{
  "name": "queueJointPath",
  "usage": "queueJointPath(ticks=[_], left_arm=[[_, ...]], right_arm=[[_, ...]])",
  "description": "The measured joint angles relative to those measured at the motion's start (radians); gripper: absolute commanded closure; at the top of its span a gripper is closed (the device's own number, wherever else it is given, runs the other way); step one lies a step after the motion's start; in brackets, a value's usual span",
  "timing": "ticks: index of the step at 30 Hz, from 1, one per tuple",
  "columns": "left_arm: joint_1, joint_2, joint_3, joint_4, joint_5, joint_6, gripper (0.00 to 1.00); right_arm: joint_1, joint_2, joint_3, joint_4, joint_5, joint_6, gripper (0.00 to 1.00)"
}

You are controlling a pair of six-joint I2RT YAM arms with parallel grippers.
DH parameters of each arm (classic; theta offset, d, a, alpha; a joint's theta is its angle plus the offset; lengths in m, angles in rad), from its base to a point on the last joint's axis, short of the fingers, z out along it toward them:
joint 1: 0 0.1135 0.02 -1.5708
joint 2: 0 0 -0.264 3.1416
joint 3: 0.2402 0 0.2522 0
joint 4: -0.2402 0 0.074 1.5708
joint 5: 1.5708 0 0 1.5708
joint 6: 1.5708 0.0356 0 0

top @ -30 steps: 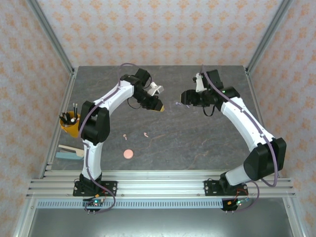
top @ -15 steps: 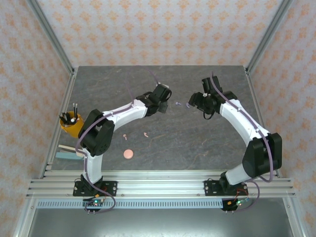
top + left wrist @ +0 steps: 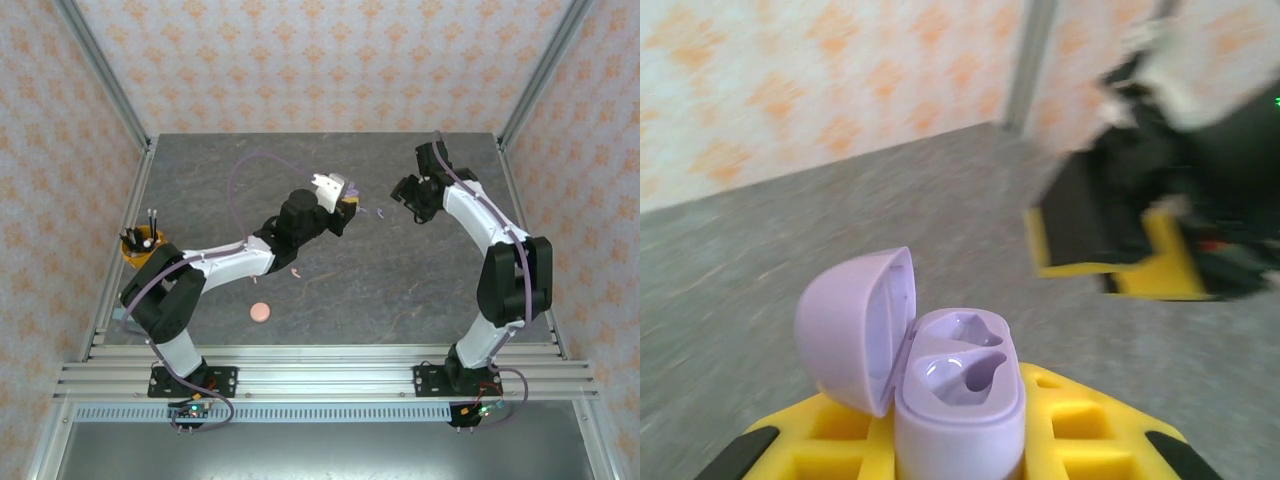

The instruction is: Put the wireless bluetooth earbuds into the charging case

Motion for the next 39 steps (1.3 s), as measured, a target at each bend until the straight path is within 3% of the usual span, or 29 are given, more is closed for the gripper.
queueJointPath(ticks=[5, 11, 18, 26, 31, 39], left_arm=[[0.0, -0.068, -0.073, 0.085, 0.192, 0.059, 1.0], [0.0, -0.143, -0.074, 0.097, 0.302, 0.132, 1.0], [0.0, -0.174, -0.134, 0.194, 0.239, 0.169, 1.0], [0.0, -0.127, -0.186, 0.438, 0.095, 0.149, 1.0], [0.0, -0.04, -0.185, 0.558, 0.075, 0.116, 1.0], [0.0, 0.013, -0.185, 0.594, 0.081, 0.093, 1.0]], right_arm=[[0.0, 0.054, 0.053, -0.018, -0.026, -0.016, 0.41], [0.0, 0.131, 0.123, -0.053, -0.055, -0.042, 0.42], [0.0, 0.193, 0.186, -0.087, -0.079, -0.064, 0.42], [0.0, 0.246, 0.248, -0.094, -0.106, -0.06, 0.43], [0.0, 0.297, 0.282, -0.108, -0.105, -0.06, 0.45], [0.0, 0.388, 0.382, -0.162, -0.086, -0.068, 0.48]])
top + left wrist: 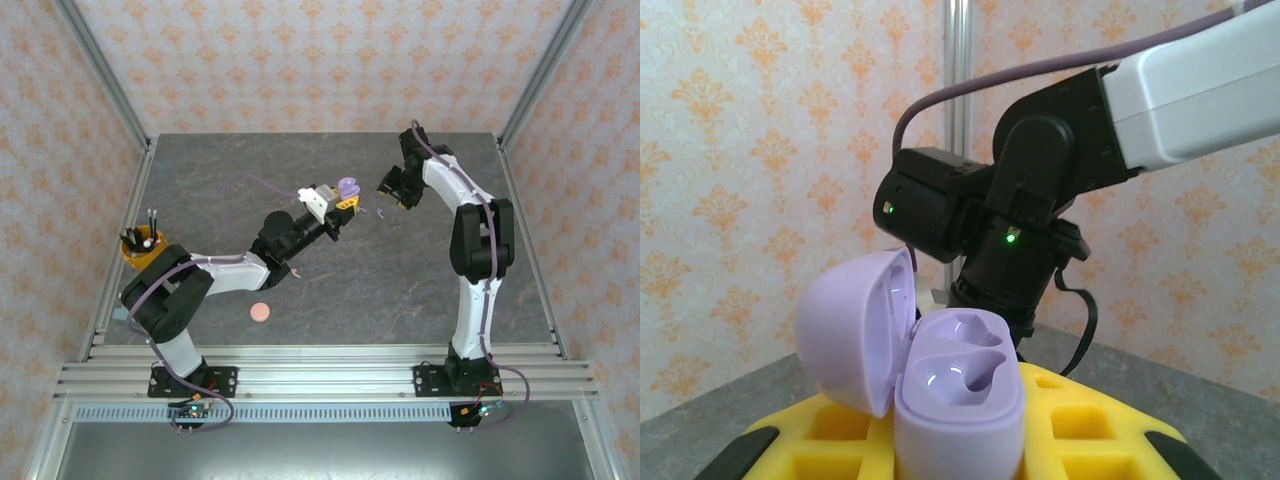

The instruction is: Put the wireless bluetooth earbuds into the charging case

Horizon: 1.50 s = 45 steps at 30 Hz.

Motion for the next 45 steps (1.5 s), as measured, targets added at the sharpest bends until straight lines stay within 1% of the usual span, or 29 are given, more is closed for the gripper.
queueJointPath(ticks=[4, 9, 18, 22, 31, 40, 45], left_arm=[[0.003, 0.0, 0.001, 0.008, 0.011, -0.007, 1.0], [0.012, 0.0, 0.001, 0.007, 0.015, -0.008, 1.0], [0.013, 0.0, 0.001, 0.006, 0.018, -0.008, 1.0], [0.013, 0.0, 0.001, 0.005, 0.019, -0.008, 1.0], [0.014, 0.0, 0.001, -0.006, 0.033, -0.008, 1.0], [0.014, 0.0, 0.001, -0.016, 0.041, -0.015, 1.0], [0.014, 0.0, 0.001, -0.016, 0.041, -0.024, 1.0]], right_arm=[[0.0, 0.032, 0.019, -0.014, 0.011, -0.011, 0.51], [0.012, 0.067, 0.047, -0.051, 0.03, -0.034, 0.52], [0.069, 0.131, 0.124, -0.106, 0.071, -0.103, 0.52], [0.083, 0.157, 0.16, -0.126, 0.085, -0.131, 0.55], [0.086, 0.201, 0.188, -0.159, 0.117, -0.156, 0.58], [0.086, 0.243, 0.226, -0.166, 0.121, -0.162, 0.59], [0.086, 0.255, 0.228, -0.167, 0.121, -0.165, 0.62]])
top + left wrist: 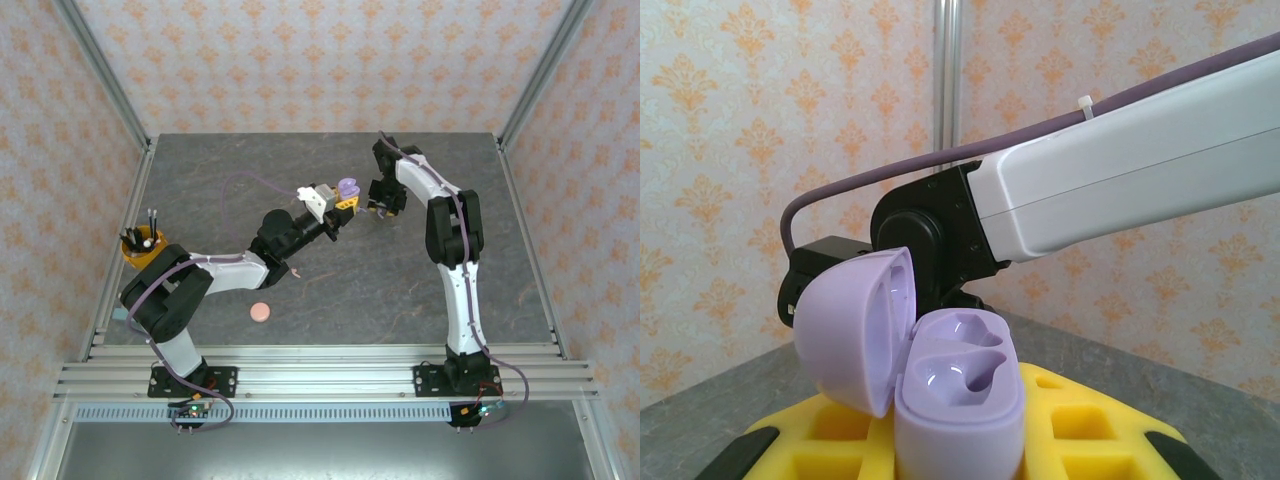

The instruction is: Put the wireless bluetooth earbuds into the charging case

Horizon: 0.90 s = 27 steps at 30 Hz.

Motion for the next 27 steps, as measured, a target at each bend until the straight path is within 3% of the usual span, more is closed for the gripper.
queueJointPath(ticks=[10, 20, 27], left_arm=[[0.0, -0.001, 0.0, -0.005, 0.0, -0.007, 1.0], [0.0, -0.002, 0.0, -0.025, 0.004, -0.01, 1.0], [0.0, -0.009, 0.0, -0.045, 0.008, -0.011, 1.0]], right_arm=[[0.0, 0.007, 0.008, -0.003, 0.003, 0.0, 0.67], [0.0, 0.013, 0.014, -0.003, 0.003, -0.007, 0.82], [-0.004, 0.012, 0.014, -0.002, 0.0, -0.006, 0.87]])
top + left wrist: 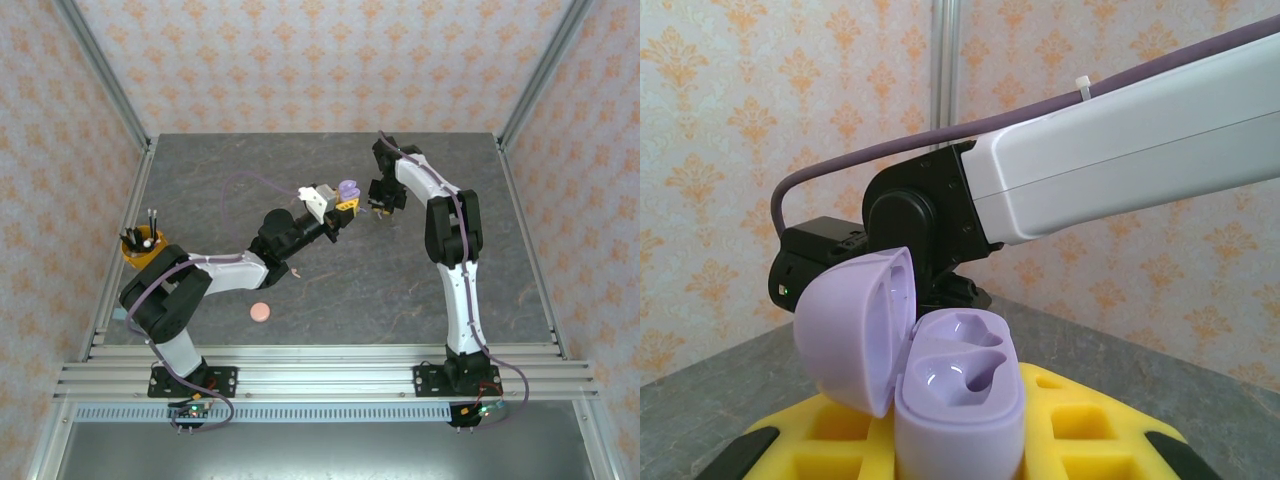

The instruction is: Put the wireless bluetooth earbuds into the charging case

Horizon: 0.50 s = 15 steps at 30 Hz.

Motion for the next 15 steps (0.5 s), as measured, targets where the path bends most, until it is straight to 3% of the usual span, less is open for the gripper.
queueJointPath(ticks=[15], left_arm=[[0.0, -0.036, 0.0, -0.053, 0.016, 0.0, 1.0]], right_arm=[[-0.037, -0.193, -0.28, 0.168, -0.04, 0.06, 0.87]])
